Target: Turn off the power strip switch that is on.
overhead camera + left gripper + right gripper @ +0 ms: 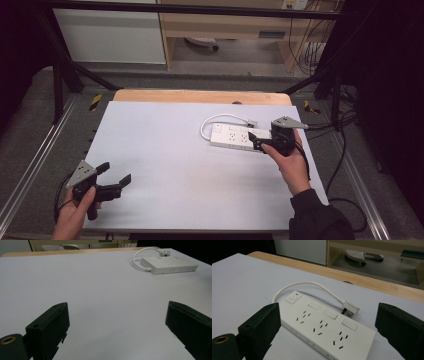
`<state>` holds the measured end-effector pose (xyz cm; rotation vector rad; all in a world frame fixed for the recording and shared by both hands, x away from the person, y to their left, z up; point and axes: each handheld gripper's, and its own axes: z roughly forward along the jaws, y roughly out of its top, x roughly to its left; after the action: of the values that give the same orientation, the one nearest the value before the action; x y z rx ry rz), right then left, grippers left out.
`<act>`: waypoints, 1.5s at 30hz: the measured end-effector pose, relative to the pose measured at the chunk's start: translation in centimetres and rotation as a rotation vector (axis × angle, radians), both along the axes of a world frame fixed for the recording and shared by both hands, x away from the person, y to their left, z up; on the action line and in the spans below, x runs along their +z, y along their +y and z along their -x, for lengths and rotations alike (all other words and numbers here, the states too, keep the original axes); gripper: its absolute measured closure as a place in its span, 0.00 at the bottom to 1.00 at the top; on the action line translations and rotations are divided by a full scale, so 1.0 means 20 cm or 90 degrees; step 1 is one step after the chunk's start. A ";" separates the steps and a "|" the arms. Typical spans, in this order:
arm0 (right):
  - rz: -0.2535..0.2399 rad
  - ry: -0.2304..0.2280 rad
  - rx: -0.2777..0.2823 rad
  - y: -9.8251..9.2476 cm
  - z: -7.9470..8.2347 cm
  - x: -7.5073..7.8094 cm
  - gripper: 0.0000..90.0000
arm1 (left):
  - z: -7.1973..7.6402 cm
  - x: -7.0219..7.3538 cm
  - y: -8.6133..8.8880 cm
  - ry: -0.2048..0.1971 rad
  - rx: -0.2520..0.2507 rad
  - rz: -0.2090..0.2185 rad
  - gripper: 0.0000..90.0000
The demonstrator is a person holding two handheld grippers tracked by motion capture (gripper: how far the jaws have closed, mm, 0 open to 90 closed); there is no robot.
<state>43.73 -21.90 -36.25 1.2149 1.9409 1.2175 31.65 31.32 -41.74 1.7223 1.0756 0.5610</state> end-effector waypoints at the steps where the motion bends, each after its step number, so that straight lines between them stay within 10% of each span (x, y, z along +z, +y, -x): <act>1: -0.001 0.000 -0.001 0.00 -0.01 0.00 0.07 | 0.00 0.00 0.00 0.000 0.000 0.001 0.06; 28: 0.004 -0.001 -0.042 0.02 -0.22 0.06 0.09 | 0.00 0.00 0.00 0.002 -0.003 -0.001 0.06; 45: 0.016 0.004 -0.055 0.04 -0.30 0.03 0.29 | 0.00 0.00 0.00 0.000 -0.005 0.000 0.06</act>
<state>49.77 -21.08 -35.68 1.2772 1.8822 1.1445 31.66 31.27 -41.72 1.7248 1.0690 0.5562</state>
